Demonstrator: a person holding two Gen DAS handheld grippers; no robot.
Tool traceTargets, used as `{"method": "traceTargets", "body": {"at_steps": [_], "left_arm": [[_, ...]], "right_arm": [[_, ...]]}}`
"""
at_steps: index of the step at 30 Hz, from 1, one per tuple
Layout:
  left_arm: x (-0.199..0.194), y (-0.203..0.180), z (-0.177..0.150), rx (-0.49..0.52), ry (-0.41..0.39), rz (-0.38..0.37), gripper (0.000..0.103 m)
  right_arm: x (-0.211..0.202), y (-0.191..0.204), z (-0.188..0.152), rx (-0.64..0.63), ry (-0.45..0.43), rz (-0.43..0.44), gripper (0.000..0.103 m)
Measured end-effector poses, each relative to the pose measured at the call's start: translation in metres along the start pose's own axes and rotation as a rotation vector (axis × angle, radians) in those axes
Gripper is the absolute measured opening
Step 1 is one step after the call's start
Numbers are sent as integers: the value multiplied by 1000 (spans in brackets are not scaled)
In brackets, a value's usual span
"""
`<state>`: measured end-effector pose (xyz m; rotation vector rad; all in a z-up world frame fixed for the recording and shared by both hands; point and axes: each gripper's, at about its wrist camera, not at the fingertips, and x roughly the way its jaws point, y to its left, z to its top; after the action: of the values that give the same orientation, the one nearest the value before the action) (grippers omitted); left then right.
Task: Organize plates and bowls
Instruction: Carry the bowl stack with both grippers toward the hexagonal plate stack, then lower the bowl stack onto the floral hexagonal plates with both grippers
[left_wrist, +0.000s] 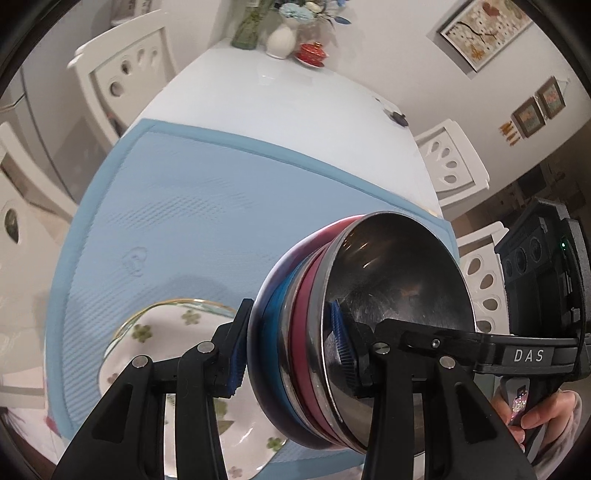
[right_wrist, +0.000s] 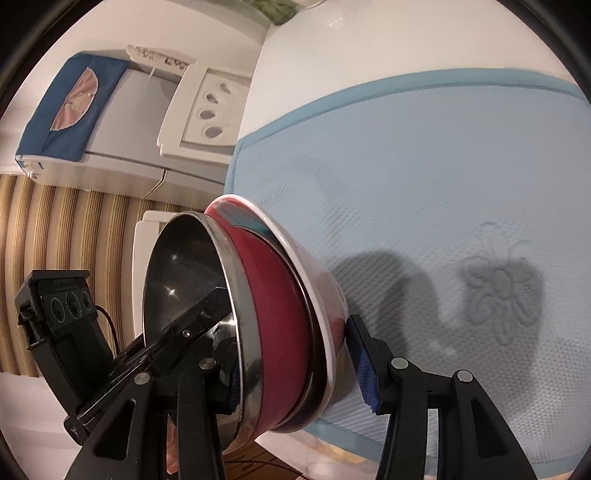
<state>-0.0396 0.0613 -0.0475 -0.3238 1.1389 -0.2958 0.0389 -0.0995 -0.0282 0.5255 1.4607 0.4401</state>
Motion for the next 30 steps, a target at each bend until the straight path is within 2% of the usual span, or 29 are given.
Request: {"method": "traceTargets", "body": {"at_steps": [17,30], "left_arm": [[-17,69,-33,-78,23,32,39],[-9,98,-54,-127,64,47,39]], "right_arm": [[58,46,-16,-77,122,-33,48],[94,54,-29,-92,198,-63,48]]}}
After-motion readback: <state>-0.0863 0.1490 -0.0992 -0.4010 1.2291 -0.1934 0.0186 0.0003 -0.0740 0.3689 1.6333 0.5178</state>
